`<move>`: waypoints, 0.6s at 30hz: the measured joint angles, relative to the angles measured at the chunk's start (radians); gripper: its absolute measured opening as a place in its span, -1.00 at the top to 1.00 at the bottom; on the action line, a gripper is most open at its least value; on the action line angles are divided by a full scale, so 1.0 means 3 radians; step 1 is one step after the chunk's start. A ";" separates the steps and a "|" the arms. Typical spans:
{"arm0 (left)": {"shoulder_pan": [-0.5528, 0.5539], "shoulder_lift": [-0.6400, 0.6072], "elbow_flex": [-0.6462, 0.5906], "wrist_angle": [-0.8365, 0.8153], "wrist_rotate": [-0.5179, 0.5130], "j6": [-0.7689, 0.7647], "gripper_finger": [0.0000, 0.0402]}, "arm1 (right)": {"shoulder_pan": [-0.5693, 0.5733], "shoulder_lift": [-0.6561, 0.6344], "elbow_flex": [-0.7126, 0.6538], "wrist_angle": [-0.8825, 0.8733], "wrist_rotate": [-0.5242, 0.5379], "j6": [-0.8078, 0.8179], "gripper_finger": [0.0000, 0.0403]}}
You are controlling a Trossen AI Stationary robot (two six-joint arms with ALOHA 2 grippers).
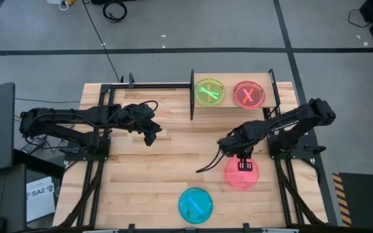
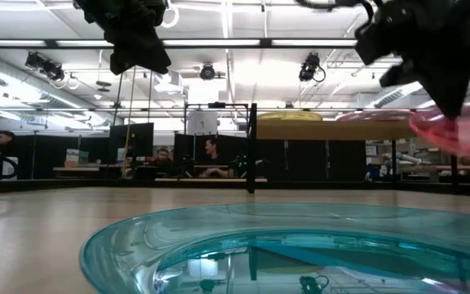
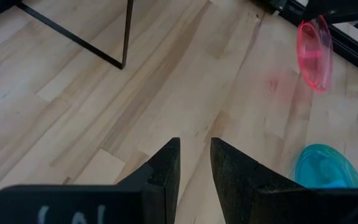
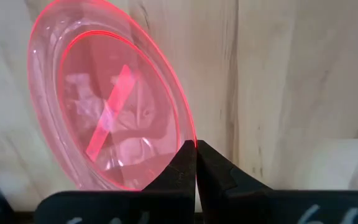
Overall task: Place and stack plates onto a shelf
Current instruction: Stack the pink plate on top of the pink plate on the shelf
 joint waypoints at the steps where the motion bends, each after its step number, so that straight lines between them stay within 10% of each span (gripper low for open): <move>1: -0.0001 0.0000 0.0000 0.0000 0.0001 0.0001 0.52 | -0.0014 0.0000 0.0069 -0.0049 0.0007 -0.0025 0.97; 18: -0.0001 -0.0001 0.0000 0.0000 0.0000 0.0085 0.52 | -0.0522 -0.0003 0.1073 -0.1034 0.0481 -0.0266 0.97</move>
